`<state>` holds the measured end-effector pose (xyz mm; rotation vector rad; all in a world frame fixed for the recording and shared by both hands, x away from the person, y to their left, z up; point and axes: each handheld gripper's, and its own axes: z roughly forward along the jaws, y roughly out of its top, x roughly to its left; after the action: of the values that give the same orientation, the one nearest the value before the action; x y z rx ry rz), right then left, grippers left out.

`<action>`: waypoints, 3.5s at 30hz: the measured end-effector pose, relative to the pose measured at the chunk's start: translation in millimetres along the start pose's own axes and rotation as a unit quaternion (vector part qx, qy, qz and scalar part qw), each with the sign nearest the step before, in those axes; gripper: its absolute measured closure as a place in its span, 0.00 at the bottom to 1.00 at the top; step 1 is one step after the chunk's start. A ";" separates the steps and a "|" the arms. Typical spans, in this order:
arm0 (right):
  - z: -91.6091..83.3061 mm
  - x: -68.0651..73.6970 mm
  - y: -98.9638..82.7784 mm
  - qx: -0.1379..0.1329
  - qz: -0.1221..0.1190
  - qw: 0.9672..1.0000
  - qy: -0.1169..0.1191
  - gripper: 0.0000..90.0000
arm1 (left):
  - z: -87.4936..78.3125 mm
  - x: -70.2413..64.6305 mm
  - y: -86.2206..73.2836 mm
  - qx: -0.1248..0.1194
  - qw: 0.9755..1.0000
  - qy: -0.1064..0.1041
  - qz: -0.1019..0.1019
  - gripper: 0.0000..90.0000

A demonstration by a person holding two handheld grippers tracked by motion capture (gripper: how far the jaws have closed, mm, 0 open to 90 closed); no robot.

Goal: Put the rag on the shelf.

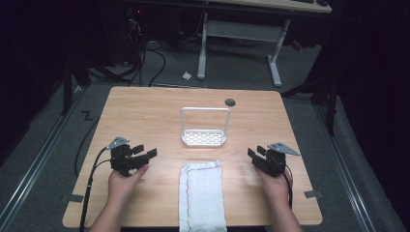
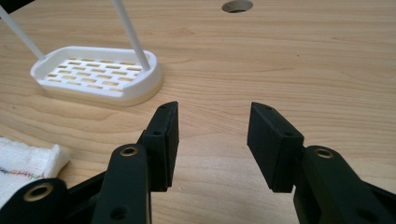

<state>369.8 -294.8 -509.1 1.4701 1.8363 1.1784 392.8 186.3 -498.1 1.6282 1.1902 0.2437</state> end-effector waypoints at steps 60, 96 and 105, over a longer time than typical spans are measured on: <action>43.3 91.4 -22.9 0.104 -0.085 0.985 0.107 0.57 | 82.2 -83.6 -43.8 0.143 0.982 -0.037 0.116 0.65; -1.6 115.9 -9.7 -0.053 -0.105 0.987 0.108 0.95 | 27.9 -123.8 -56.5 -0.139 0.973 -0.023 0.184 0.94; -29.7 122.1 4.3 -0.124 -0.107 0.979 0.122 0.95 | 7.8 -130.3 -46.9 -0.184 0.967 -0.041 0.174 0.94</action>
<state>312.8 -188.0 -475.1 1.0018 1.8686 1.4678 308.2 76.7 -489.5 1.4890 0.7368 0.5796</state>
